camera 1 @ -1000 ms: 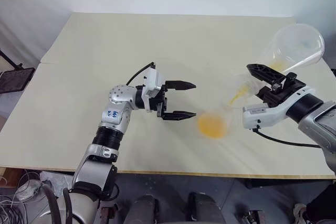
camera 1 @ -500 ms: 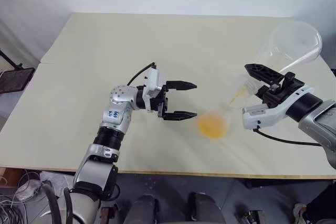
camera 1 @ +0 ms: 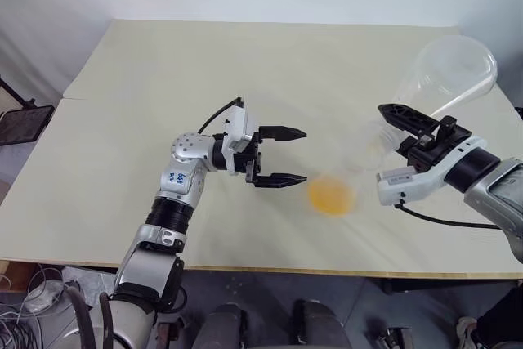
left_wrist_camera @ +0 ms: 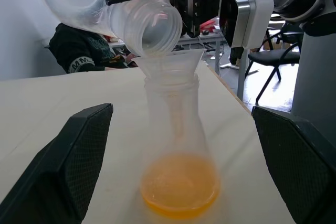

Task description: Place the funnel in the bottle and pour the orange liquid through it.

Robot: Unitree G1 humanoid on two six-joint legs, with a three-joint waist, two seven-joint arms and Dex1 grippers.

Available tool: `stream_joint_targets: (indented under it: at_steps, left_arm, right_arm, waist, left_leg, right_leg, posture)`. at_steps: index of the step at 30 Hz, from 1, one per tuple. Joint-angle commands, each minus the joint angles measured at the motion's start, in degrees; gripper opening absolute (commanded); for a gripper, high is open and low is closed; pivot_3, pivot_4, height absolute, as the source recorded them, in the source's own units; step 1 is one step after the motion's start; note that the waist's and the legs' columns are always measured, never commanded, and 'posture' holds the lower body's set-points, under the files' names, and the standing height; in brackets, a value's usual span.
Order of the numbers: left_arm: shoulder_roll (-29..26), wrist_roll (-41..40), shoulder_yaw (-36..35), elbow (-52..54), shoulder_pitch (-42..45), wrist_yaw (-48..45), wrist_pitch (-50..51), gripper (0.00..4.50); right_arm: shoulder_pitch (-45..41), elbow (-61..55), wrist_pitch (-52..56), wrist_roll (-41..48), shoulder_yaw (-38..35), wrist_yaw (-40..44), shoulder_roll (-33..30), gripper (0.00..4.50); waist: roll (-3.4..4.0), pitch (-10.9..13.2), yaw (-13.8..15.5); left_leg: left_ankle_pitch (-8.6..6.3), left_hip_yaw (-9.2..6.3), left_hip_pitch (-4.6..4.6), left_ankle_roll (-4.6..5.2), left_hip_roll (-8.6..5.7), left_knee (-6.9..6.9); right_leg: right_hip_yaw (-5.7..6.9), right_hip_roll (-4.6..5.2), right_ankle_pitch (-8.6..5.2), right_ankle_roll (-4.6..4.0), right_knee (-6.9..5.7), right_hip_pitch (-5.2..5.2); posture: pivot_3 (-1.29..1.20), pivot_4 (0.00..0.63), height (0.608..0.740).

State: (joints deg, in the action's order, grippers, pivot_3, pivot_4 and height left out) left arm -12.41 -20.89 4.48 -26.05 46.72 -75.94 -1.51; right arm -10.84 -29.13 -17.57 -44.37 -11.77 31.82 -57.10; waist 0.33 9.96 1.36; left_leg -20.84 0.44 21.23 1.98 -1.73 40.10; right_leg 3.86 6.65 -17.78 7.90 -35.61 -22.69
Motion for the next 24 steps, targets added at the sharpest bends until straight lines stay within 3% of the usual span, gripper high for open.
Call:
stream_joint_targets:
  at_steps: [1,24]
  left_arm:
    - [0.22,-0.32,-0.15,0.29,1.8,-0.23,-0.91,4.5]
    - [0.27,-0.3,-0.11,-0.29,2.05,-0.44,-1.18,4.5]
  right_arm:
    - [-0.36,-0.85,-0.38,0.06,-3.19,-1.17,-1.16,2.48]
    - [-1.5,-0.86,2.0,2.03,-2.95,-0.02,-0.12,2.48]
  waist:
    - [0.0,0.0,0.01]
    - [0.0,0.0,0.01]
  left_leg:
    - [0.0,0.0,0.0,0.0,0.0,0.0]
    - [0.0,0.0,0.0,0.0,0.0,0.0]
  right_leg:
    - [0.0,0.0,0.0,0.0,0.0,0.0]
    - [0.0,0.0,0.0,0.0,0.0,0.0]
  posture:
    - [0.0,0.15,0.74]
    - [0.0,0.15,0.74]
